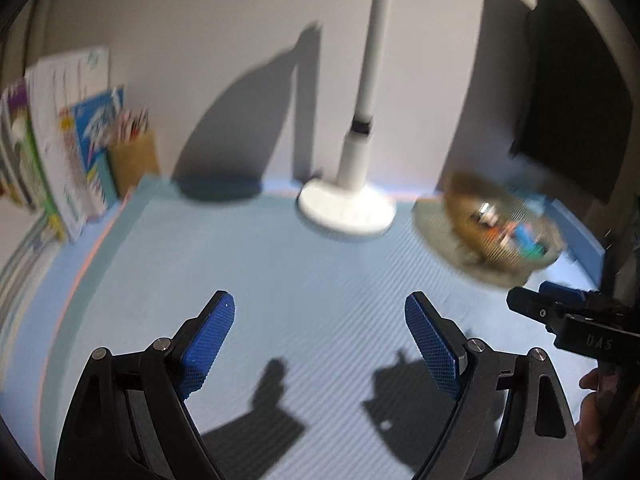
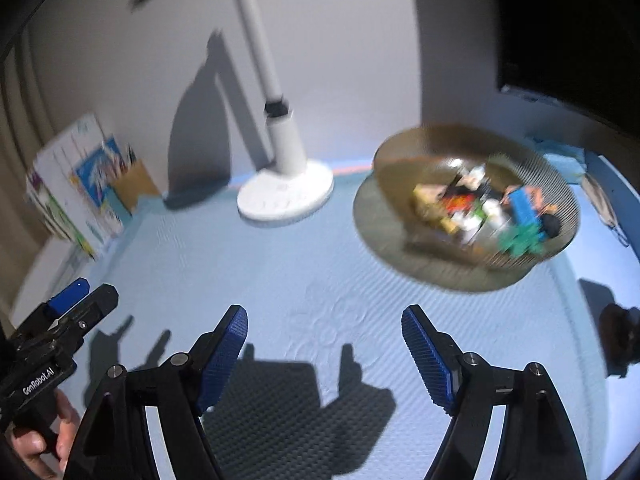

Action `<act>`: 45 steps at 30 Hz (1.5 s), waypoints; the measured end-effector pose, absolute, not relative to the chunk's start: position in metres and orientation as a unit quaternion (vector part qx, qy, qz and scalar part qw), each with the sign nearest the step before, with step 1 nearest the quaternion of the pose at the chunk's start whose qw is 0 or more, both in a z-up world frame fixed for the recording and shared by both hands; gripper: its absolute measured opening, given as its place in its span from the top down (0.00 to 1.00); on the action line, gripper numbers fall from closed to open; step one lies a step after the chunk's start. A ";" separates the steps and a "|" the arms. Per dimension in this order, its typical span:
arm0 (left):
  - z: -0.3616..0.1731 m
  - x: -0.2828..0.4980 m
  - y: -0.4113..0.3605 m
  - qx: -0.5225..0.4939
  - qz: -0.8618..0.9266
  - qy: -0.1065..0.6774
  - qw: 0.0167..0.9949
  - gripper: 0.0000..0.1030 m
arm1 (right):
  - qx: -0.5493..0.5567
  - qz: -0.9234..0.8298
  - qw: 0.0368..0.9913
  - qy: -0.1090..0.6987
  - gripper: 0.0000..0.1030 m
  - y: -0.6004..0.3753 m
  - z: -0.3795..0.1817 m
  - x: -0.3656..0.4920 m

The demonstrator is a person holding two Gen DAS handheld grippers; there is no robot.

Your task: Organize rigid objects

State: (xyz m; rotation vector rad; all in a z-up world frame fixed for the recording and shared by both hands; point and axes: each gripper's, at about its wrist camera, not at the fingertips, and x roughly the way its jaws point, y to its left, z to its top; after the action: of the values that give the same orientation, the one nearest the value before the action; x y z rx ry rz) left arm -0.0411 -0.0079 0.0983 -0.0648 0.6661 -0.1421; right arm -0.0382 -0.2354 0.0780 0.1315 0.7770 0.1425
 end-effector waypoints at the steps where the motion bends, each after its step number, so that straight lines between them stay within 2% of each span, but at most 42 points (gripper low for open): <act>1: 0.086 -0.038 -0.008 -0.029 -0.065 0.338 0.938 0.16 | 0.057 0.068 0.920 0.382 0.24 -0.230 0.069 -0.037; 7: 0.049 -0.027 -0.010 -0.003 -0.050 0.373 0.927 0.16 | 0.034 0.075 0.912 0.402 0.24 -0.208 0.033 -0.026; 16: 0.028 -0.021 -0.003 -0.024 -0.043 0.393 0.918 0.16 | 0.025 0.040 0.899 0.436 0.24 -0.204 0.000 -0.007; 45: 0.024 -0.014 0.001 -0.030 -0.037 0.411 0.910 0.16 | 0.020 0.036 0.907 0.419 0.20 -0.197 0.004 -0.011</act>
State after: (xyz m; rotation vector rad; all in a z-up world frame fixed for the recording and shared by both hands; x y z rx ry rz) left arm -0.0139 0.0010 0.0242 -0.0625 0.8472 -0.0757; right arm -0.0113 -0.1974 0.0044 0.0404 0.8660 0.0747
